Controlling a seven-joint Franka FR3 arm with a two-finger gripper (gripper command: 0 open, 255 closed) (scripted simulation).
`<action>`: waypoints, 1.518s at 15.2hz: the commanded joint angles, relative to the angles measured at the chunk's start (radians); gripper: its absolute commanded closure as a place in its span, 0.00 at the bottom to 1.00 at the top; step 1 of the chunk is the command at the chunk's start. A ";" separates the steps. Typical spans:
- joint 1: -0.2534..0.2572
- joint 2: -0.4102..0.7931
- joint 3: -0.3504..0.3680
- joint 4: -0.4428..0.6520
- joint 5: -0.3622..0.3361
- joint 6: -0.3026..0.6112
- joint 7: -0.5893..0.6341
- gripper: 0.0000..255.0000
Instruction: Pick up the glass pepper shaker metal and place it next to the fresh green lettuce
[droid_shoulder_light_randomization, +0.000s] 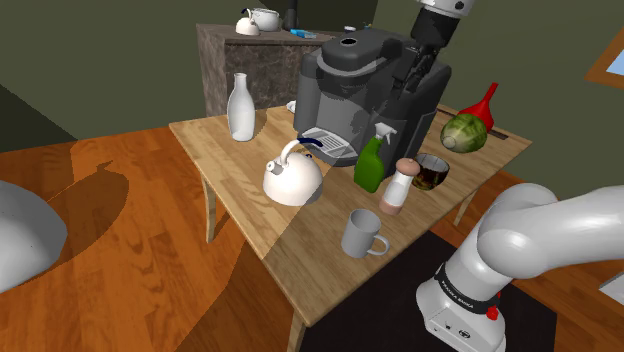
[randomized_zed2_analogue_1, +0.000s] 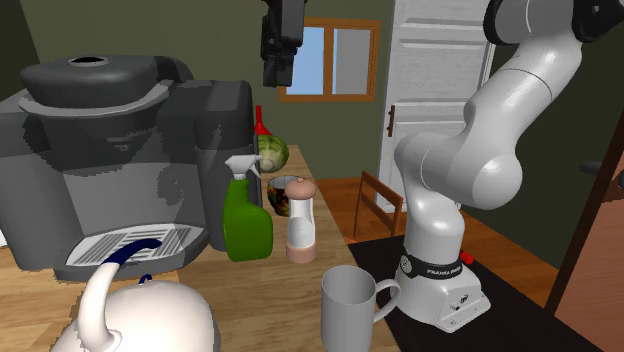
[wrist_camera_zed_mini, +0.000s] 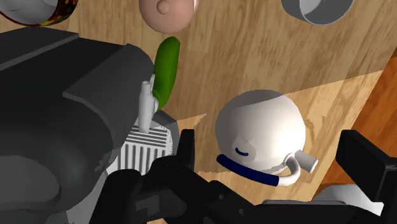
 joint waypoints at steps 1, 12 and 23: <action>0.000 0.000 0.000 0.000 0.000 0.000 0.000 0.00; -0.052 -0.206 -0.163 -0.393 -0.109 0.171 -0.189 0.00; -0.112 -0.243 -0.277 -0.606 -0.206 0.339 -0.283 0.00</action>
